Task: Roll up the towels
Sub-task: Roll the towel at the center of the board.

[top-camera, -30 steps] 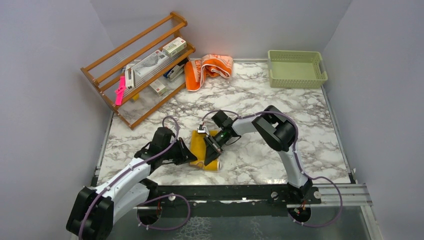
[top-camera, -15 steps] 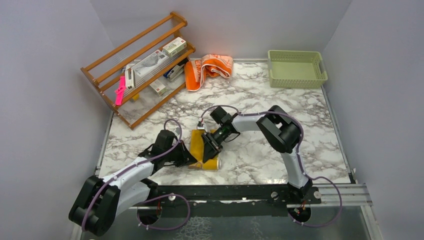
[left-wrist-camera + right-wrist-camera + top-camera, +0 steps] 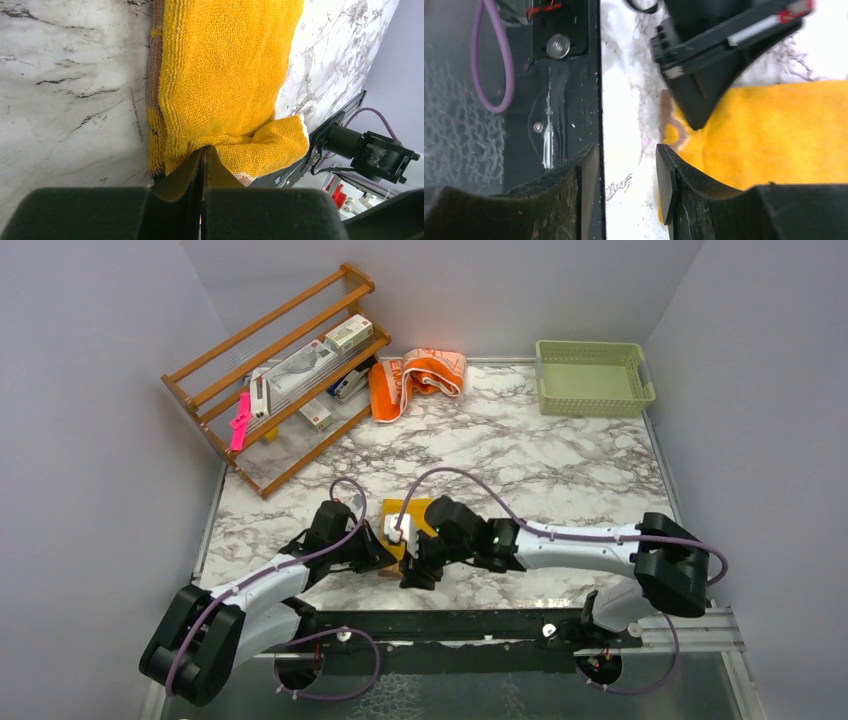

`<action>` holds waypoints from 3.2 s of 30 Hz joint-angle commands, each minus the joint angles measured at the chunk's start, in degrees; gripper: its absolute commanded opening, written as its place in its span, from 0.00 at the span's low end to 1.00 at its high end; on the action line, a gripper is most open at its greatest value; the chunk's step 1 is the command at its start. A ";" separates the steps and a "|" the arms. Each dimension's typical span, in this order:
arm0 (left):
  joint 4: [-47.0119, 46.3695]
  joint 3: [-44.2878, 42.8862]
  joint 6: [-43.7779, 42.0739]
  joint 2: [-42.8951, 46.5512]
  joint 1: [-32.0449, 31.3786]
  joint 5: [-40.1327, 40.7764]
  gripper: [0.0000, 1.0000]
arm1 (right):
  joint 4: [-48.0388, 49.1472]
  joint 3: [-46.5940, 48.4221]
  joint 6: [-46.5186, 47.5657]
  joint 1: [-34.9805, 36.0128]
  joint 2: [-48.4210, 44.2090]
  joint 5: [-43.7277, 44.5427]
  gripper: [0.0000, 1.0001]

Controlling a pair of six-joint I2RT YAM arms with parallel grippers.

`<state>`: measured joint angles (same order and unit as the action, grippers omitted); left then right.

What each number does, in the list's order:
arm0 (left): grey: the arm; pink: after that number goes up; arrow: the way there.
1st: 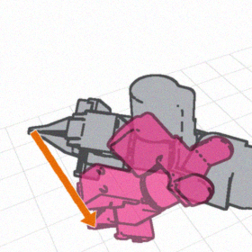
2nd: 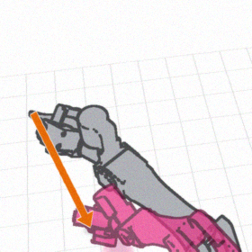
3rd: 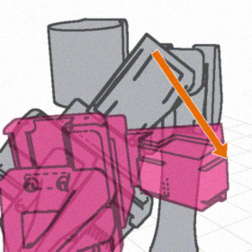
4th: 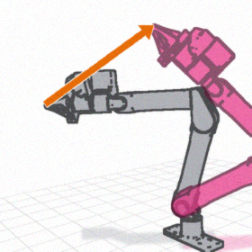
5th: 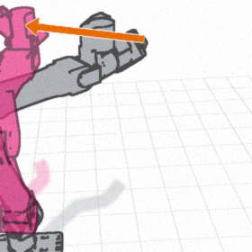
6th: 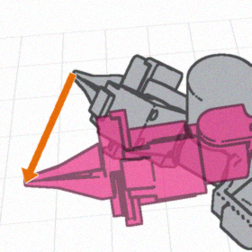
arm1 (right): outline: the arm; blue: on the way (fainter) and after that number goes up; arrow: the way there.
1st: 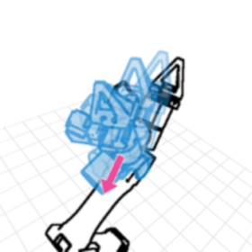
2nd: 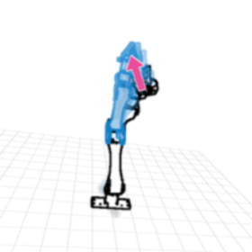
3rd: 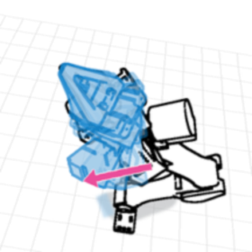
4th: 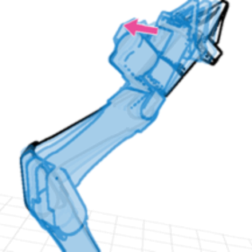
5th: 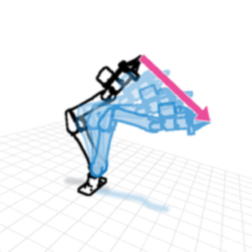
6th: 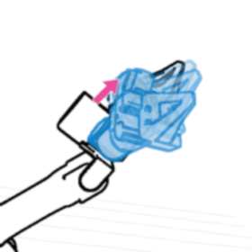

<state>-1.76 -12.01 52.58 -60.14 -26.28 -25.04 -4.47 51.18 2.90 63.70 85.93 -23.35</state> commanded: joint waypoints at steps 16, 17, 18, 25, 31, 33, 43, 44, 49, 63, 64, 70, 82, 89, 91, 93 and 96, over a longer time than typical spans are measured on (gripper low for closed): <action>3.30 5.07 -2.83 -2.71 -0.28 6.27 0.00 | 5.98 -4.16 9.65 11.64 10.39 28.54 0.40; 3.53 5.12 -2.91 -2.56 -0.31 6.28 0.00 | 5.73 -4.09 9.45 11.62 10.98 28.67 0.39; 3.67 5.07 -2.92 -2.40 -0.27 6.26 0.00 | 5.32 -3.88 9.27 11.62 11.72 28.64 0.37; 5.69 3.44 -2.93 -0.61 -0.19 5.60 0.00 | 1.94 -1.79 5.89 11.54 16.50 28.65 0.13; 14.61 -5.07 -2.31 6.95 0.67 4.56 0.00 | -0.82 -0.26 2.46 8.43 16.95 24.24 0.03; 18.99 -9.11 -2.76 9.68 1.63 5.21 0.03 | -2.12 0.66 0.67 6.06 16.71 19.40 0.01; 30.07 -20.71 -12.43 11.37 8.19 1.48 0.03 | -12.12 10.75 -10.28 -4.53 17.19 -9.48 0.01; 30.20 -20.86 -12.67 11.49 8.37 1.31 0.03 | -12.41 11.45 -11.35 -5.57 17.67 -12.63 0.01; 30.24 -21.01 -12.94 12.36 8.85 0.31 0.03 | -11.67 14.69 -16.16 -12.96 22.25 -30.19 0.01; 24.43 -14.75 -9.55 13.96 8.89 -7.58 0.03 | -19.78 24.25 -12.01 -17.12 31.35 -32.48 0.01; 23.30 -13.66 -8.88 14.06 8.88 -8.56 0.03 | -18.84 23.86 -12.10 -17.12 30.59 -31.55 0.01; 19.77 -11.34 -7.23 15.53 8.84 -10.07 0.03 | -15.69 23.14 -9.48 -17.47 20.27 -21.71 0.15; 29.43 -24.94 -17.58 8.11 10.82 2.59 0.34 | -7.91 -0.81 -4.11 -6.49 -3.84 3.43 0.83; 31.30 -28.62 -22.74 3.22 21.39 -0.28 0.40 | -6.74 -0.02 2.33 4.50 0.28 15.62 0.74; 31.99 -29.46 -23.88 3.24 23.98 -1.35 0.41 | -6.25 1.08 3.45 4.50 2.84 14.56 0.69; 31.94 -30.01 -24.67 2.63 25.60 -2.83 0.41 | -6.10 2.26 4.07 4.50 5.65 14.33 0.65; 31.91 -30.08 -25.27 1.17 26.24 -4.01 0.41 | -5.67 3.40 4.65 4.50 8.78 15.17 0.62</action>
<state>29.23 -40.32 30.39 -57.76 -1.23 -26.04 -11.20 52.31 4.89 68.05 91.39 -11.20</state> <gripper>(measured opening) 0.412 0.630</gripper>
